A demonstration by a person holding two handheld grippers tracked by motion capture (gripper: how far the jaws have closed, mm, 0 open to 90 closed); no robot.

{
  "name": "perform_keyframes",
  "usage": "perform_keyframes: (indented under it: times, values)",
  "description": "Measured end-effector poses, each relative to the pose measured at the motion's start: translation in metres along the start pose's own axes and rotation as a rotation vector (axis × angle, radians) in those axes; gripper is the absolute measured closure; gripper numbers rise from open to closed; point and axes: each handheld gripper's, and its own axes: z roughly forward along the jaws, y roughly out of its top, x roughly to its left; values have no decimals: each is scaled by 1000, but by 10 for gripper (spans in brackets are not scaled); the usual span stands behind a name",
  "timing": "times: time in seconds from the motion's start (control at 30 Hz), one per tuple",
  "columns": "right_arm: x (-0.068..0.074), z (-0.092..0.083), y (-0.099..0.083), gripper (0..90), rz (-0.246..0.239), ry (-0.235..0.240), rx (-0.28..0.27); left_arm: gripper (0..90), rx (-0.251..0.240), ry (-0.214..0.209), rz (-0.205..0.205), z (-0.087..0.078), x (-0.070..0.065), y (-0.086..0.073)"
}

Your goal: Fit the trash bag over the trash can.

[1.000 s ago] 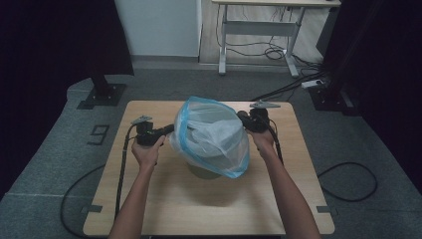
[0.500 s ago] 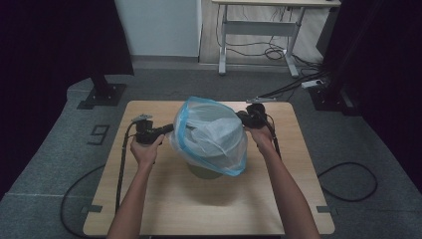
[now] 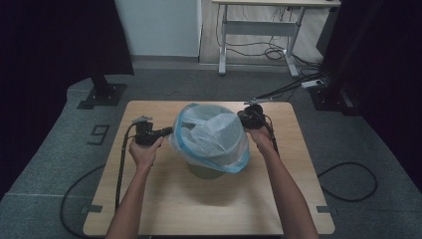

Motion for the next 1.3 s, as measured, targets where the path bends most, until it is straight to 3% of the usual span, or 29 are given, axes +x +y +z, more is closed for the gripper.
perform_keyframes:
  times: [0.07,0.23,0.37,0.43,0.6,0.7,0.8,1.0,1.13,1.3]
  values:
    - [-1,3,-3,886,-6,-13,27,900,12,2,2,1,2,-4]
    - [-4,7,-12,886,4,-14,31,900,27,10,15,-1,5,-12]
    - [-10,6,-20,883,49,-11,18,900,13,-2,5,-8,10,-19]
    - [-14,-3,-23,795,73,-25,-54,900,7,-1,9,-10,9,-20]
    - [-22,-33,-20,649,111,-74,-165,900,-9,-3,16,-15,8,-21]
    - [-20,-55,-18,594,112,-51,-211,900,-22,-3,13,-18,8,-21]
    - [-10,-79,-23,556,72,-11,-243,900,-33,-8,1,-21,10,-22]
    - [21,-116,-53,453,4,94,-231,900,-39,-7,-2,-25,11,-23]
    - [44,-126,-77,386,-31,139,-222,900,-46,-9,-14,-26,12,-25]
    - [61,-123,-90,339,-53,166,-210,900,-46,-11,-14,-25,10,-26]
